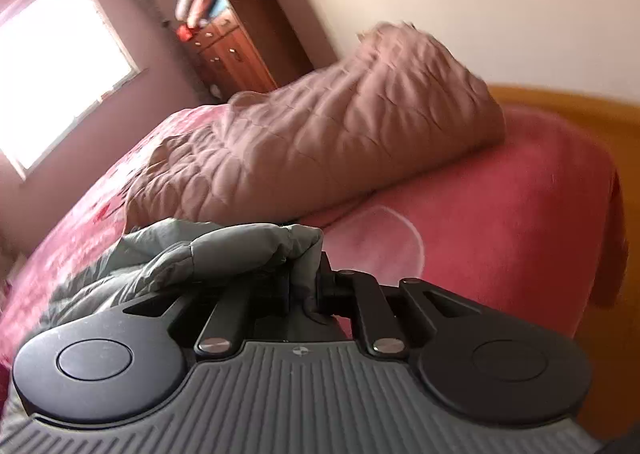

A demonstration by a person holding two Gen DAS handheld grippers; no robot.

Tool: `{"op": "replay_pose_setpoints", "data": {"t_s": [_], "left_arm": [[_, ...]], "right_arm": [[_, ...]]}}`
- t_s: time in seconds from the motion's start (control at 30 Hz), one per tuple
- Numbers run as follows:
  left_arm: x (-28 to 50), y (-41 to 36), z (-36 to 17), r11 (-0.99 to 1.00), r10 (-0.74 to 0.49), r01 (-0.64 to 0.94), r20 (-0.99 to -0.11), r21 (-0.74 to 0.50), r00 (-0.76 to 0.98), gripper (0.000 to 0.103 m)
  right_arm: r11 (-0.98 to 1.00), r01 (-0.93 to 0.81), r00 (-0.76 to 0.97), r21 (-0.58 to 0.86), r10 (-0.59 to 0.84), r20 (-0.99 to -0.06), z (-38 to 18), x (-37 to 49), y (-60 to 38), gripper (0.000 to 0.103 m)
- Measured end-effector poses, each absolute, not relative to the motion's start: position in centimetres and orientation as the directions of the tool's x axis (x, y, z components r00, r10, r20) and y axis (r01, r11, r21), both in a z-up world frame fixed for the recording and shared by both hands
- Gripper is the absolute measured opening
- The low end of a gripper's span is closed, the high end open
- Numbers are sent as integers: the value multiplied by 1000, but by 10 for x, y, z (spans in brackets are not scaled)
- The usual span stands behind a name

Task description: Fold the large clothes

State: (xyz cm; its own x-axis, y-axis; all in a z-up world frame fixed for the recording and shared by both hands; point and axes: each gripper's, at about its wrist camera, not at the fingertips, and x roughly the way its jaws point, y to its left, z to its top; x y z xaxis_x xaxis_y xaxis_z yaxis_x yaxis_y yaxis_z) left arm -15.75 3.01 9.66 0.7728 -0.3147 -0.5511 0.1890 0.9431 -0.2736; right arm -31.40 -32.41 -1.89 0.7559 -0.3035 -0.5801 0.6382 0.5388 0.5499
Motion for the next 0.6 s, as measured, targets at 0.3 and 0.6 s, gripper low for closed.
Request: {"op": "replay_pose_setpoints", "data": {"t_s": [0.3,0.6], "left_arm": [[-112,0,52,878,-419,161,-562,-450,713,80],[-60,-22,41,829,-445,84,-562,-553,697,81]], "right_arm": [[623,596,768,507,-257,-587,-25,-296,-324,23],[705,542,777,457,-213,-593,-22,-288,-331,61]]}}
